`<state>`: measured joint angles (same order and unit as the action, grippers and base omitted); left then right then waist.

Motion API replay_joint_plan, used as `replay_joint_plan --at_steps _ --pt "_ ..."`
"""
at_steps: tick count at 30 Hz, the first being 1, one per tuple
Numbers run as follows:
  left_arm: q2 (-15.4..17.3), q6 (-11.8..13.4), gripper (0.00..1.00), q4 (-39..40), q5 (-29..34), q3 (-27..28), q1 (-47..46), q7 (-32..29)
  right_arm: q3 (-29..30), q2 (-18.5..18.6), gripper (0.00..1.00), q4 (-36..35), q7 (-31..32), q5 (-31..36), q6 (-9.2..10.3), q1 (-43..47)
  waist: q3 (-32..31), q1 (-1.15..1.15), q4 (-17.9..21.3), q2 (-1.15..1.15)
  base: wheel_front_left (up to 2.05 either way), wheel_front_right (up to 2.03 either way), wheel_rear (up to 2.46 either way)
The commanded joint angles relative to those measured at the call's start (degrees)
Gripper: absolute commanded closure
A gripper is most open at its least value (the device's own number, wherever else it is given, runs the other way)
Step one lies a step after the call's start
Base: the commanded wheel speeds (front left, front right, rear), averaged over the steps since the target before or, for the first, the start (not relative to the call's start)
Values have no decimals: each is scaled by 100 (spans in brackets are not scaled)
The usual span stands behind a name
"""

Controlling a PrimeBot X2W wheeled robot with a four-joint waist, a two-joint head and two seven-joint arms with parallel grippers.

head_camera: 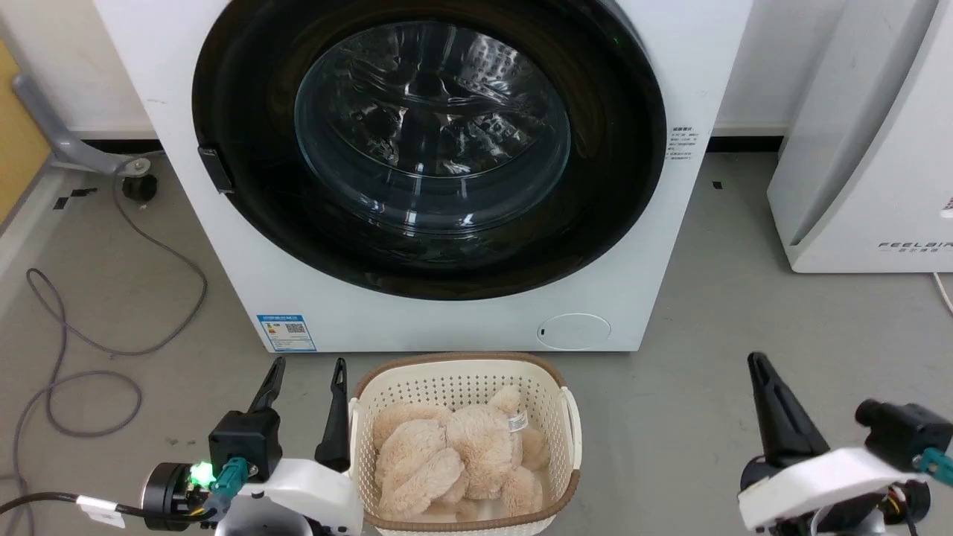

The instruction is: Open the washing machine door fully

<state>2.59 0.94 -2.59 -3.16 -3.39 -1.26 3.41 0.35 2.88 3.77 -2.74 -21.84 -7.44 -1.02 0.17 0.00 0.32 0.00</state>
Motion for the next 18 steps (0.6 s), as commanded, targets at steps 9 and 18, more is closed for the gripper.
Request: replay_joint_plan --at_steps 9,18 --pt "10 105 0 -2 -104 -138 -207 151 240 62 100 265 -29 -1369 -2 -691 182 0 0 0 0 0 0" --pt "12 168 0 73 -126 -249 -393 262 287 469 100 783 -69 -2354 -3 -1664 468 0 -35 0 0 0 0"
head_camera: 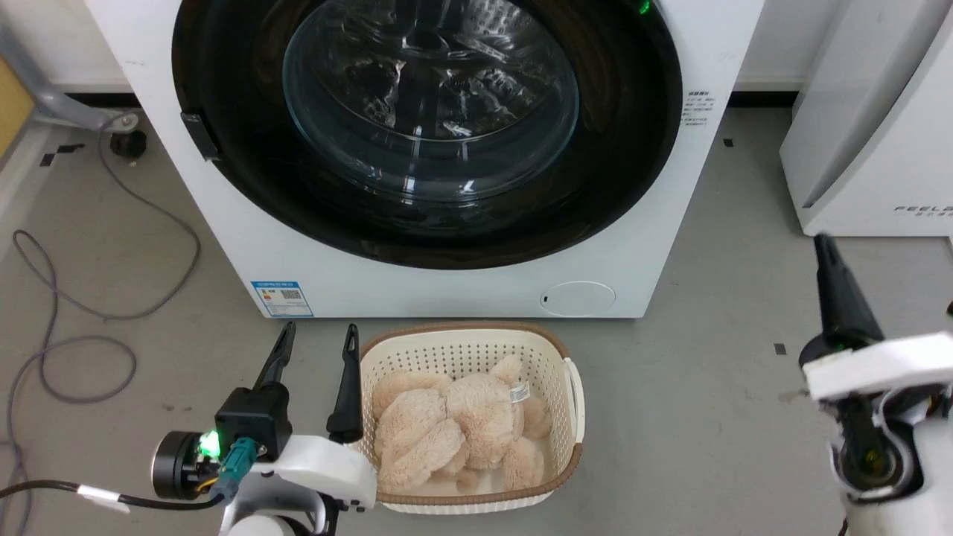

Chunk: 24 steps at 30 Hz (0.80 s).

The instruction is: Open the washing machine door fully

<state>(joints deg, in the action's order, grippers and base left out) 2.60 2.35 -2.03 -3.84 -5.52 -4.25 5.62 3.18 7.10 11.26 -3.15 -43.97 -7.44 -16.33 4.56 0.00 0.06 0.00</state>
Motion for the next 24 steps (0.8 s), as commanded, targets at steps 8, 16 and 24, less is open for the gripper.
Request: replay_joint_plan --at_steps 8,16,24 --pt "13 88 0 73 -109 -131 -247 140 -281 472 100 726 12 -813 -3 -1206 232 0 -17 0 0 0 0" --pt "15 131 0 111 -155 -253 -429 238 -733 879 100 1499 256 -1290 -3 -2412 463 0 -67 0 0 0 0" --pt "17 185 0 128 -204 -364 -549 337 -1173 1163 100 2256 641 -1745 -3 -3564 685 0 -96 0 0 0 0"
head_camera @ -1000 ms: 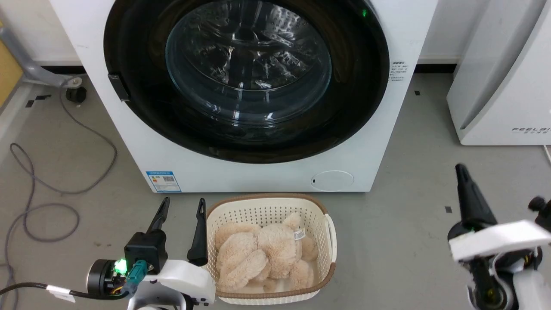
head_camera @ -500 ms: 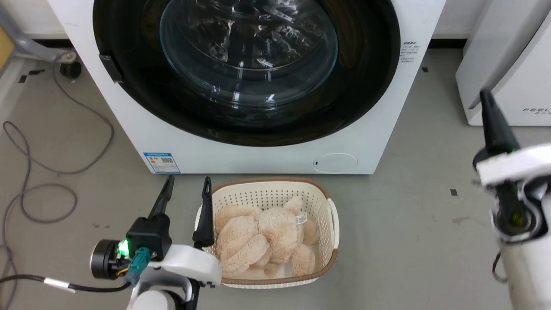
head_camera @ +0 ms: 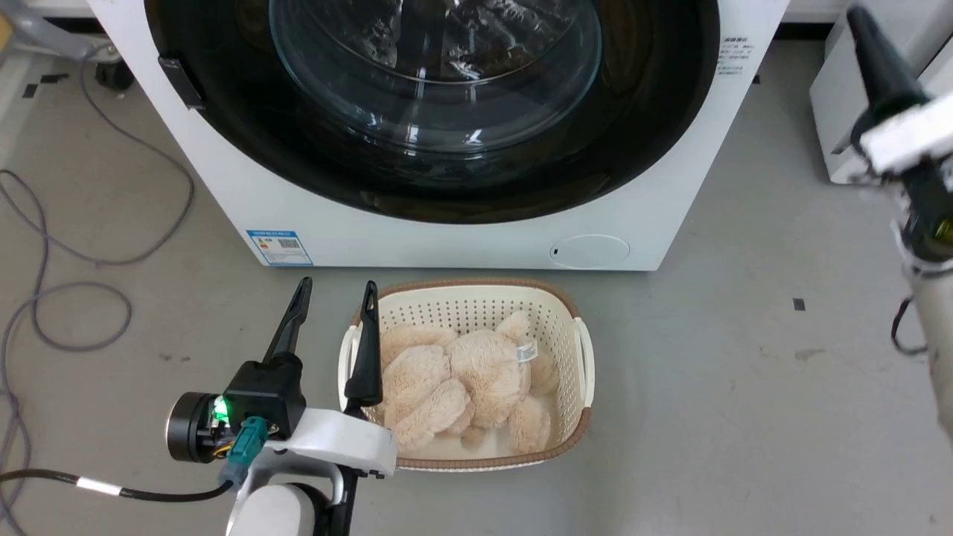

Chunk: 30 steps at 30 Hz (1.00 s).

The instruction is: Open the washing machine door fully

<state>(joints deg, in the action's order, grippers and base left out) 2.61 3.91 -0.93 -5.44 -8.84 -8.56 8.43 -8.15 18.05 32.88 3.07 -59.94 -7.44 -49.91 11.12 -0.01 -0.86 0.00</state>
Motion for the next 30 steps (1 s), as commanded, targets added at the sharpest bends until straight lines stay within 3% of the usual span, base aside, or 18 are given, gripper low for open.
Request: replay_joint_plan --at_steps 1,10,30 --pt "16 36 0 20 -51 -45 -134 68 -95 97 100 188 74 -204 -3 -349 56 1 -8 0 0 0 0" --pt "18 110 0 47 -122 -190 -296 179 -691 260 100 1034 733 -588 -3 -1530 293 1 -37 0 0 0 0" --pt "22 312 0 108 -306 -525 -638 413 -1876 165 100 2534 2015 -1369 -4 -3404 840 1 -135 0 0 0 0"
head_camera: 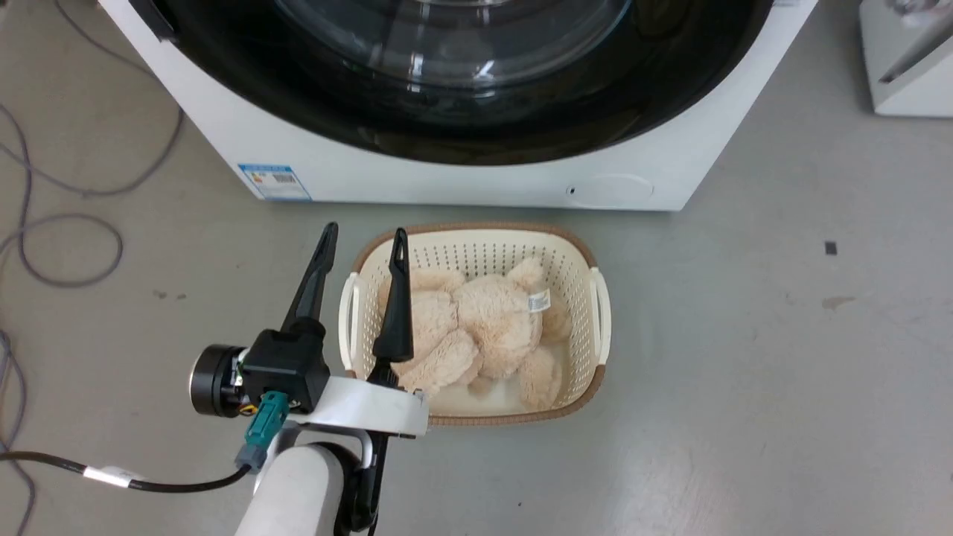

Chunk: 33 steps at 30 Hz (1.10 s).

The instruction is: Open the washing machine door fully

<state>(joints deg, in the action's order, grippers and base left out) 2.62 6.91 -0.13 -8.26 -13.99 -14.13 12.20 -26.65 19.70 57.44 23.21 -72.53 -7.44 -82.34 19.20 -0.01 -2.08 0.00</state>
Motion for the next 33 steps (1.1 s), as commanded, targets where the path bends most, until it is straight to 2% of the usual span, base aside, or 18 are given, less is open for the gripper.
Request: replay_joint_plan --at_steps 1,8,18,33 --pt "21 20 0 30 -32 -16 -105 49 -83 -9 100 136 48 -153 -4 -238 69 1 -19 0 0 0 0" --pt "23 106 0 64 -88 -111 -257 135 -451 -23 100 466 387 -480 -4 -764 341 1 -75 0 0 0 0" --pt "26 219 0 3 -228 -252 -469 280 -1002 192 100 402 1555 -1288 -5 -1222 570 1 -106 0 0 0 0" --pt "26 204 0 -119 -274 -223 -313 280 -1008 350 100 -219 2204 -1571 -5 -302 142 1 -144 0 0 0 0"
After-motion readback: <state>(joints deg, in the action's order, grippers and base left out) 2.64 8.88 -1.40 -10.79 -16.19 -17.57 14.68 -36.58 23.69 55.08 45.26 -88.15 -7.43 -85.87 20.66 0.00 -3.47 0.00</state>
